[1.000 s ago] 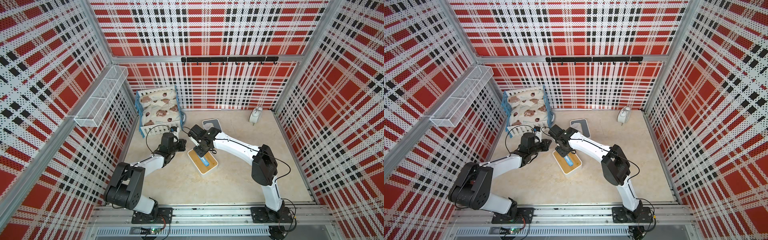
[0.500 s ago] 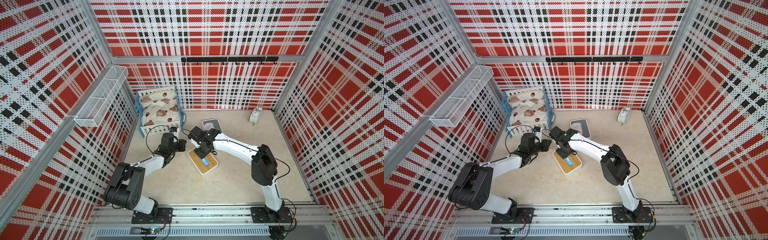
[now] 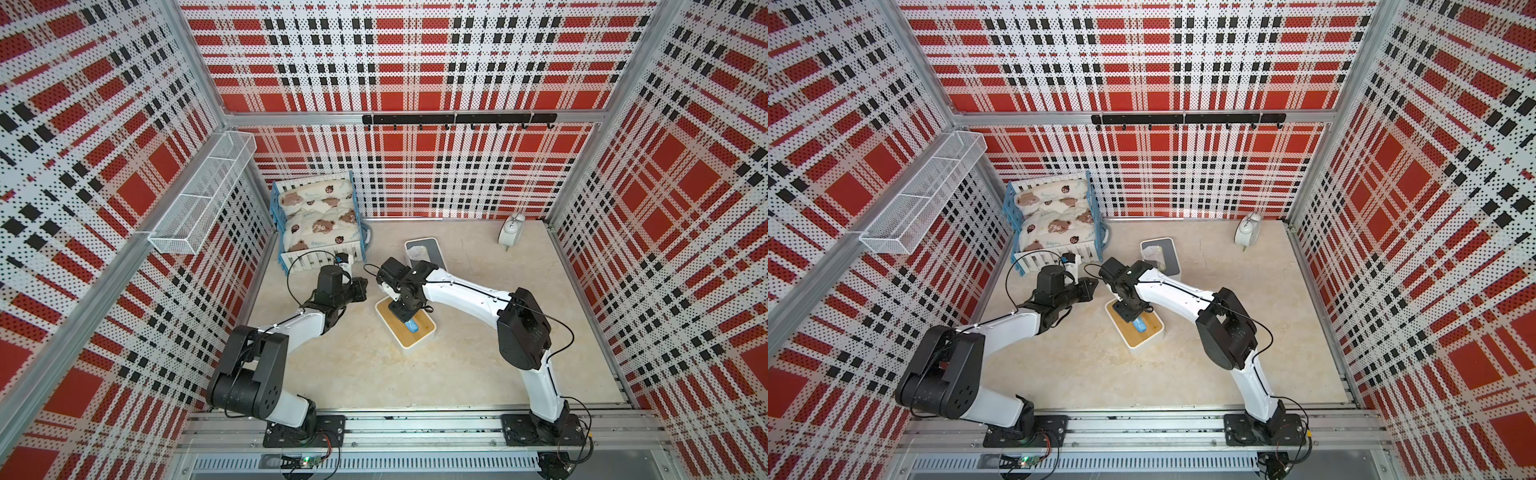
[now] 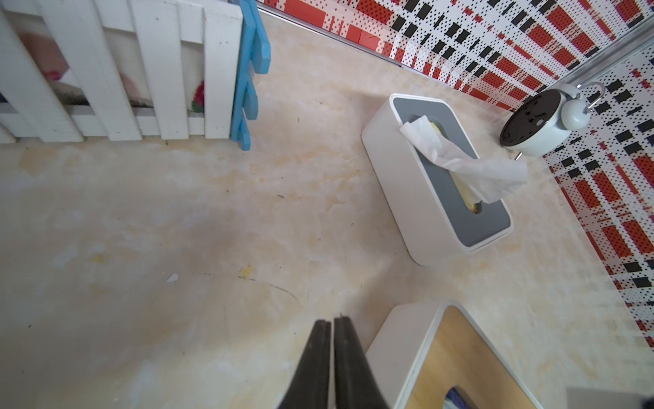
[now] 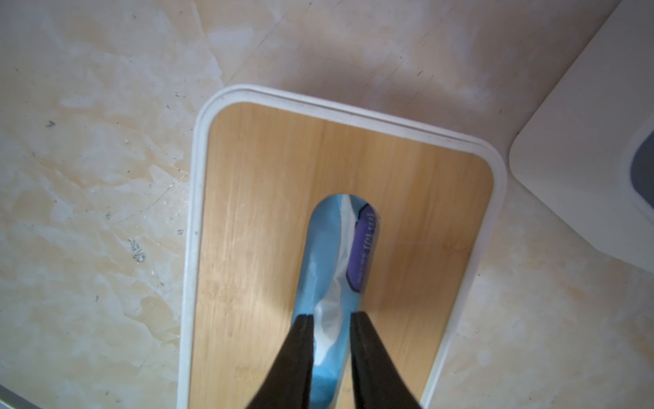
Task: Put the tissue paper into the tissue box
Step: Pull the paper towel from the tissue box.
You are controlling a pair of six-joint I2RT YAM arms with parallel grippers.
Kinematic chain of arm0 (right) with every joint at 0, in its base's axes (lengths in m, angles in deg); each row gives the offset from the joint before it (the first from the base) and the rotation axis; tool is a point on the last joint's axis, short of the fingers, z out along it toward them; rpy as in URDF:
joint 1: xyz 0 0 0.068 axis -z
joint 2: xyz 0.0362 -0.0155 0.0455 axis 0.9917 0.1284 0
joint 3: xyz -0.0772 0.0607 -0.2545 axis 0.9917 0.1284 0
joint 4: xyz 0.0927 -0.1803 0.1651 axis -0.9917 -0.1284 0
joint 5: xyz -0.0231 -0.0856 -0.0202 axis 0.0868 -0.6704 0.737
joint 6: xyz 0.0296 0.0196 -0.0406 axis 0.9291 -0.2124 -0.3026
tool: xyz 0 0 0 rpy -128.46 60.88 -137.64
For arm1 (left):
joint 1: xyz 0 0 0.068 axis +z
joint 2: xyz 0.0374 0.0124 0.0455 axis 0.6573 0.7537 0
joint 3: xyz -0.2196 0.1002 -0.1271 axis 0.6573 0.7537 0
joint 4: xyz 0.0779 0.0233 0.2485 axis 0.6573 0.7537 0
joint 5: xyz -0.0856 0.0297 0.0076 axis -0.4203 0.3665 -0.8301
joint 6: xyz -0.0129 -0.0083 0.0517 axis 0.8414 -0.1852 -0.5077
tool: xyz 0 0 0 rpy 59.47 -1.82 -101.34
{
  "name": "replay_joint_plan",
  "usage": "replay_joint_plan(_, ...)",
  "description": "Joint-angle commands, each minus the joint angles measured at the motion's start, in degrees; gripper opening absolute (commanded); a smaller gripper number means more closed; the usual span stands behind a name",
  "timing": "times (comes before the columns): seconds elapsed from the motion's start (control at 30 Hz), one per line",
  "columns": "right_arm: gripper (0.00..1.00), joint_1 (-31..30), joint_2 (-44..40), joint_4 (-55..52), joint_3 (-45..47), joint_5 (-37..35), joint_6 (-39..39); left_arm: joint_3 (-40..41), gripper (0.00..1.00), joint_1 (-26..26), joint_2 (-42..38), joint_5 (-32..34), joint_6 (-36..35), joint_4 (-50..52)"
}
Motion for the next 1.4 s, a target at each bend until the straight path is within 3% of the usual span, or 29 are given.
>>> replay_joint_plan(0.0,0.25,-0.6,1.4,-0.5,0.2,0.6,-0.4,0.6,0.12,0.2,-1.4,-0.2,0.1,-1.4)
replay_joint_plan(0.77,0.26,-0.9,3.6,-0.8,-0.3,-0.9,-0.3,1.2,0.12,0.6,-2.0,-0.1,0.1,-1.6)
replay_joint_plan(1.1,0.13,-0.9,3.9,0.0,1.0,-0.6,0.1,1.6,0.11,0.7,-2.2,-0.1,0.1,-1.8)
replay_joint_plan(1.27,0.0,-0.9,3.0,0.6,1.0,-1.1,0.1,1.8,0.11,0.7,-2.4,0.0,0.1,-1.9)
replay_joint_plan(1.37,0.0,-0.8,2.1,0.8,0.6,-1.7,0.1,1.8,0.11,0.8,-2.4,0.0,1.6,-1.9)
